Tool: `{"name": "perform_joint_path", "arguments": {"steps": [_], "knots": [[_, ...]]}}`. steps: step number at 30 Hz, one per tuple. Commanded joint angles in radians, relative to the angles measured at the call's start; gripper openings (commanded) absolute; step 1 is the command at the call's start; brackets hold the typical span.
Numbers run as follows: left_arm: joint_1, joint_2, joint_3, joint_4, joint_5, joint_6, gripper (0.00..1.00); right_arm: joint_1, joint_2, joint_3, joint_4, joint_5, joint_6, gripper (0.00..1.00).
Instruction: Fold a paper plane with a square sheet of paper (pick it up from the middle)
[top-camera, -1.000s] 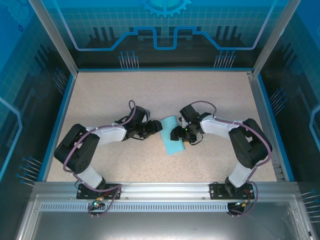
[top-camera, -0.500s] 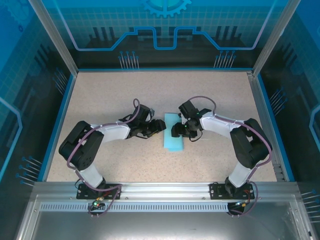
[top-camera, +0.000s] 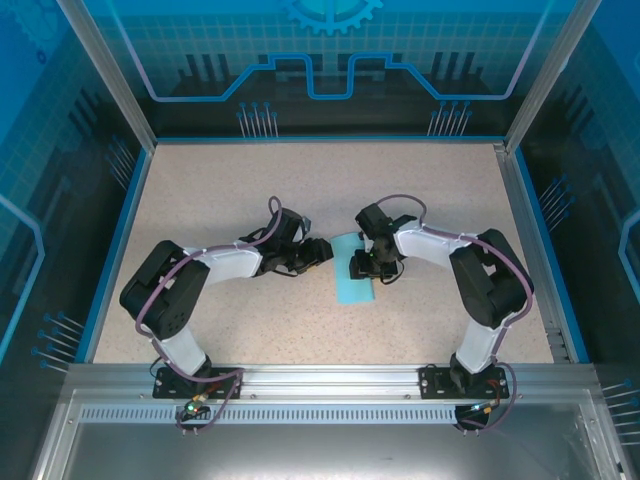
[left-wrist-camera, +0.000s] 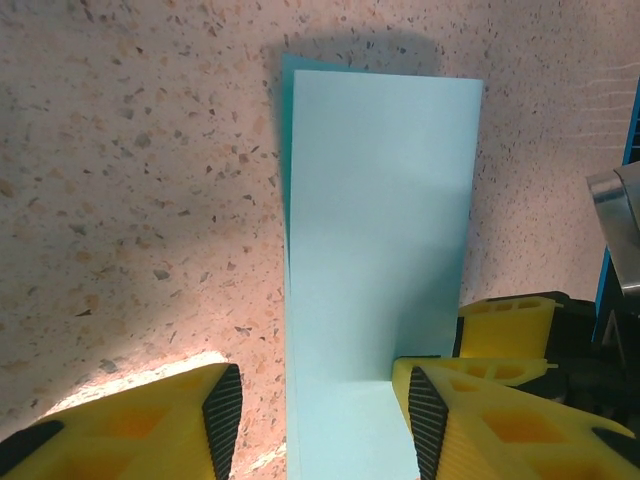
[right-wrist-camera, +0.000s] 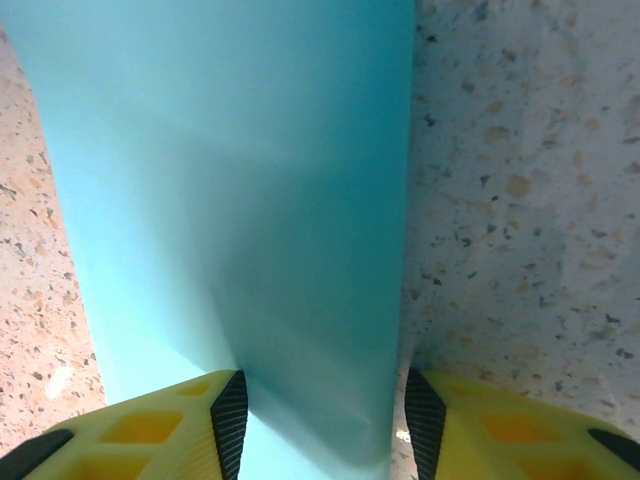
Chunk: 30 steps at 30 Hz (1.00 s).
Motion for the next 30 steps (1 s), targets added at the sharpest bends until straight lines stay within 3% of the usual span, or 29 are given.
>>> {"name": "perform_joint_path", "arguments": {"steps": [1, 6, 12, 30], "knots": [[-0.012, 0.025, 0.030, -0.004, 0.007, -0.002, 0.50, -0.013, 0.028, 0.020, -0.037, 0.014, 0.001, 0.49], [-0.017, 0.031, 0.037, -0.007, -0.005, -0.004, 0.48, -0.019, 0.047, 0.022, -0.047, 0.016, 0.045, 0.49], [-0.018, -0.007, 0.038, -0.064, -0.108, -0.050, 0.46, -0.023, 0.092, 0.040, -0.064, -0.002, 0.045, 0.49], [-0.022, 0.055, 0.086, -0.002, -0.049, -0.025, 0.39, -0.011, 0.167, 0.048, -0.112, 0.015, -0.002, 0.56]]}}
